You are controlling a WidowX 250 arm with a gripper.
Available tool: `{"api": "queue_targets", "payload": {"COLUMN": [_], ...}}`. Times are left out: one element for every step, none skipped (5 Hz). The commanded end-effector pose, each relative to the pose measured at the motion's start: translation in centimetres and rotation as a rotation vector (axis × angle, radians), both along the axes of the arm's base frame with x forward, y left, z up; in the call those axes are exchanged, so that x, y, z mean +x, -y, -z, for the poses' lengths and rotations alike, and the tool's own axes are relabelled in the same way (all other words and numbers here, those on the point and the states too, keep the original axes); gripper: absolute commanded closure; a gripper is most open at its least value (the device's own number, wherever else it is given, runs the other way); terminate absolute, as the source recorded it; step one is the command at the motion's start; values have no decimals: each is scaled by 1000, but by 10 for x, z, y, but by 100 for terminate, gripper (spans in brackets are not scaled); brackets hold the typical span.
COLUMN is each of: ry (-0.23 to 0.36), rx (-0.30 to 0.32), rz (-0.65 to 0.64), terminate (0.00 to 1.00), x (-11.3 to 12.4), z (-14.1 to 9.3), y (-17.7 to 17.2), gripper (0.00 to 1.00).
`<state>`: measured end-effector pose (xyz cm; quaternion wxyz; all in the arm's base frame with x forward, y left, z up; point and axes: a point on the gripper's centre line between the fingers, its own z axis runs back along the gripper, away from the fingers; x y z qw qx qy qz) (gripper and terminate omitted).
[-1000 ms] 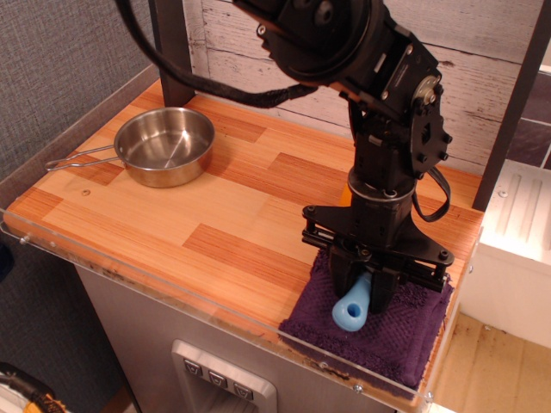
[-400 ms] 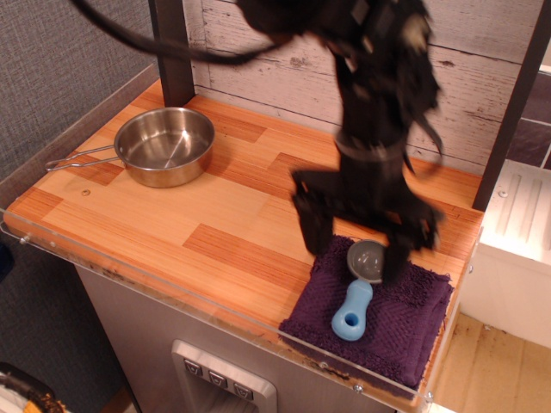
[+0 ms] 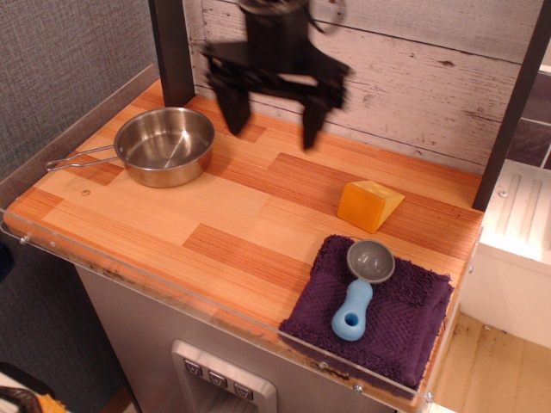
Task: Put the scoop onto the cloth.
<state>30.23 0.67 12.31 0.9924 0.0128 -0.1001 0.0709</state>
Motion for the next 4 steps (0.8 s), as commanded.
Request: {"api": "queue_targets", "payload": {"ry": [-45,-51,-51,-51], "rx": [21,17,17,17], "rz": [37,53,53,53], "terminate": [0,0,0,100], "x": [19,21,21,21], "z": [7,8,8,8], "y": [-45,-48,-48,-48], "gripper": [0,0,0,0]}}
